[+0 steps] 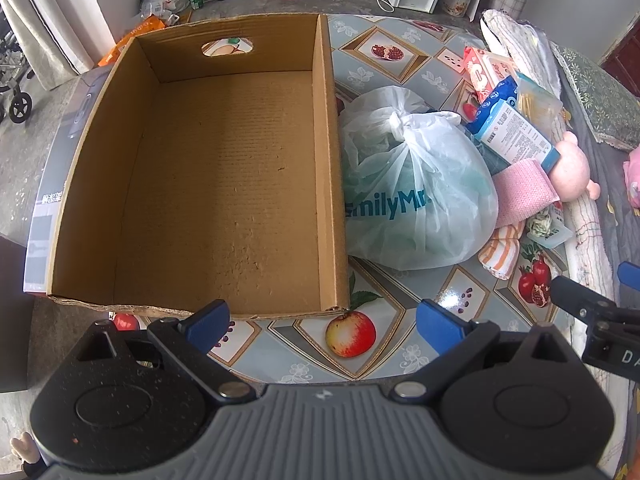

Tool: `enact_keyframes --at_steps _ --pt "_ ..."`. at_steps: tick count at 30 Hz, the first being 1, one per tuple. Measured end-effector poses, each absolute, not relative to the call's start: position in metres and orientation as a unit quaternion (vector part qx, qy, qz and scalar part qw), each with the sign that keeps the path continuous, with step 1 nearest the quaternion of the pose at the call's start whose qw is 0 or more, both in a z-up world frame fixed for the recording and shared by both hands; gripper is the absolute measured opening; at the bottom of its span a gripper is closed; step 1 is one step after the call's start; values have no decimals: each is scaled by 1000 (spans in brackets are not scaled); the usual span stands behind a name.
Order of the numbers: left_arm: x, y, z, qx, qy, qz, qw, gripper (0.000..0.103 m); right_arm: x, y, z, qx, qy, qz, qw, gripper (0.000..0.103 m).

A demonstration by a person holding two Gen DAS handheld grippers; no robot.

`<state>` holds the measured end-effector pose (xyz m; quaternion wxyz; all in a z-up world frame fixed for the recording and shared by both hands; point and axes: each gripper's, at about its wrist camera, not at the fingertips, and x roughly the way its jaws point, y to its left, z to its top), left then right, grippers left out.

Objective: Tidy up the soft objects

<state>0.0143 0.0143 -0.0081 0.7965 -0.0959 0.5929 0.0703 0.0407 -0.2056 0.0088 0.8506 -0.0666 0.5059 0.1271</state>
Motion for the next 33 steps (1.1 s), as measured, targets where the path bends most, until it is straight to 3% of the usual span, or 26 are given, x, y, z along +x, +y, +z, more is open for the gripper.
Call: enact_keyframes --at_steps 25,33 --pt "13 12 -9 -93 591 70 798 100 37 -215 7 -44 501 125 855 102" --pt "20 4 0 -80 562 72 820 100 42 -260 6 -2 485 104 868 102"
